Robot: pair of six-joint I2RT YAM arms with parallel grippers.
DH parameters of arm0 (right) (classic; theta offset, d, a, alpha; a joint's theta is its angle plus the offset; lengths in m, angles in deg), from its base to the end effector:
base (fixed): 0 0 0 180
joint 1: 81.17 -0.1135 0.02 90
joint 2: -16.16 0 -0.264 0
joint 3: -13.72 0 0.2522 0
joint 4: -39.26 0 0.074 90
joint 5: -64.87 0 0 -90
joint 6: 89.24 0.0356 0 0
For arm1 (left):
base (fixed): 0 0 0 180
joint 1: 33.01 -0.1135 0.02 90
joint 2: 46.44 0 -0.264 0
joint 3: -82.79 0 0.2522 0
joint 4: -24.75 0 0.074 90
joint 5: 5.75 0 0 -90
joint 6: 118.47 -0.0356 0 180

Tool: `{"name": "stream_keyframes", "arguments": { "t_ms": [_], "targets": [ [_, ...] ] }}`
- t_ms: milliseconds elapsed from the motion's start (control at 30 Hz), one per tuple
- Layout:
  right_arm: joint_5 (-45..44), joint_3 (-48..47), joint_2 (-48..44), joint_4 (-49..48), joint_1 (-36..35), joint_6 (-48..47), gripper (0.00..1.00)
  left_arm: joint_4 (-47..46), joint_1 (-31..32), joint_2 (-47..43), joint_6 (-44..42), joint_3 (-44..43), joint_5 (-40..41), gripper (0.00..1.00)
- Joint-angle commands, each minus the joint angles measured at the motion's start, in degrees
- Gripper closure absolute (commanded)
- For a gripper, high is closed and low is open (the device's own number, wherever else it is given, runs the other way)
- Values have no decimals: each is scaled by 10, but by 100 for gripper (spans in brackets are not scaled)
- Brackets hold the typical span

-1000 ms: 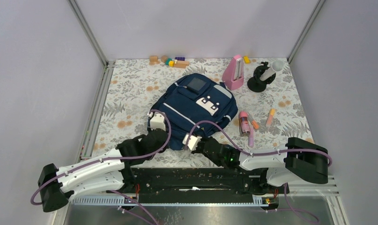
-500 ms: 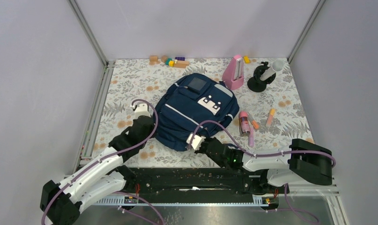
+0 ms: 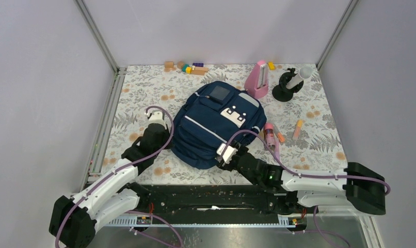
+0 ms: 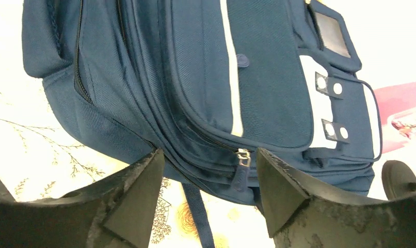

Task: Pack the student bag
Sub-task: Zip the student bag at the center of the board.

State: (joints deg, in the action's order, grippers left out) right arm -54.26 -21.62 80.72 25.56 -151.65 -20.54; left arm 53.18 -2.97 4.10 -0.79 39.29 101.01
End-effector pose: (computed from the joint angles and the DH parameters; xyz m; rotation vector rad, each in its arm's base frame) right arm 0.0925 0.2091 0.2007 -1.0303 1.4869 0.1421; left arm 0.1701 -0.0865 0.2237 -0.1198 2.1681 -0.2593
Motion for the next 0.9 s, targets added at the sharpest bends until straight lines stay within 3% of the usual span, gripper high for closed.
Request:
{"name": "stream_keyframes", "arguments": {
  "t_ms": [0, 100, 200, 567, 867],
  "targets": [
    [31, -37, -82, 71, 5, 33, 25, -59, -5, -21, -16, 11, -53, 100],
    [88, -54, -118, 87, 6, 46, 19, -59, -5, -26, -12, 17, -63, 100],
    [126, -103, -96, 119, 8, 54, 18, -59, -5, -38, -8, 23, -65, 100],
    [209, -357, 168, 213, 34, 138, 23, -39, -5, -93, 28, 46, -51, 100],
    [248, -445, 295, 241, 33, 153, 27, -22, -5, -116, 37, 49, -55, 100]
  ]
}}
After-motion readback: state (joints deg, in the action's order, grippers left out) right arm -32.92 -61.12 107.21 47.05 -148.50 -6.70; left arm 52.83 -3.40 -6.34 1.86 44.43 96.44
